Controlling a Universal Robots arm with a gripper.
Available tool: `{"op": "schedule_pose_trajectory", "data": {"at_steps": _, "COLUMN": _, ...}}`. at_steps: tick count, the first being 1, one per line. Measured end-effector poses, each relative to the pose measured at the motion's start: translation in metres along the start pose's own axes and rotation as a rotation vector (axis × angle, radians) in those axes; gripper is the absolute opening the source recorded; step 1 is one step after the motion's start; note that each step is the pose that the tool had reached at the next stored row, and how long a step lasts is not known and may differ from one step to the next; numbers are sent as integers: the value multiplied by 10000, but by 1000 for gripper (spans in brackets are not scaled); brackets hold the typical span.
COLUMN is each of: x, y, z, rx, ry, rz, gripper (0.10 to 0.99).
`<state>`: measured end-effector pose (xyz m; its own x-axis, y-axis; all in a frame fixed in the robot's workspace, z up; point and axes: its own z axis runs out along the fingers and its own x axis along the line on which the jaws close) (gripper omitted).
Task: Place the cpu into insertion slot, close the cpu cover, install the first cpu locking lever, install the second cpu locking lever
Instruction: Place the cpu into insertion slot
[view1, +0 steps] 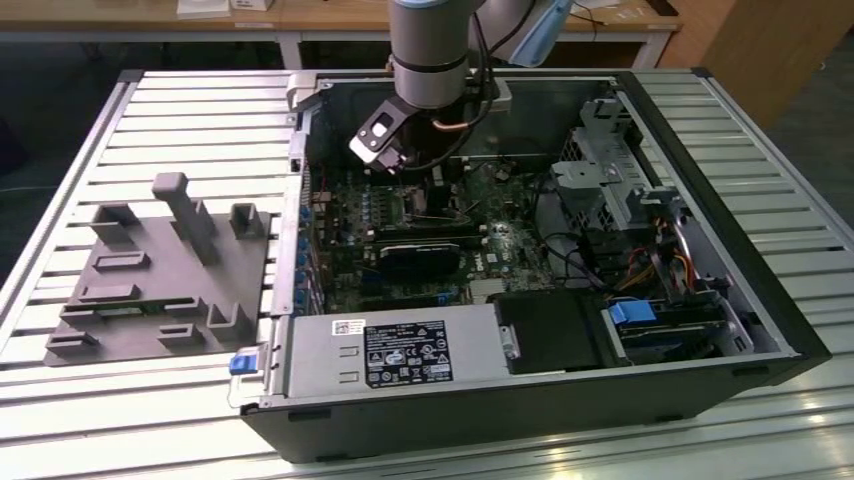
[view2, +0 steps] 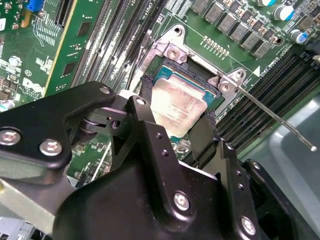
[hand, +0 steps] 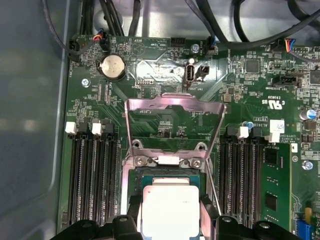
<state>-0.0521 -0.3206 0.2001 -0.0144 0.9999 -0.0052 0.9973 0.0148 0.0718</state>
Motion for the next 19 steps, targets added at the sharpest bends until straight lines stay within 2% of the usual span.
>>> {"op": "schedule_pose_trajectory", "data": {"at_steps": 19, "x": 11, "y": -6, "z": 49, "rx": -1, "ry": -14, "rz": 235, "gripper": 541}}
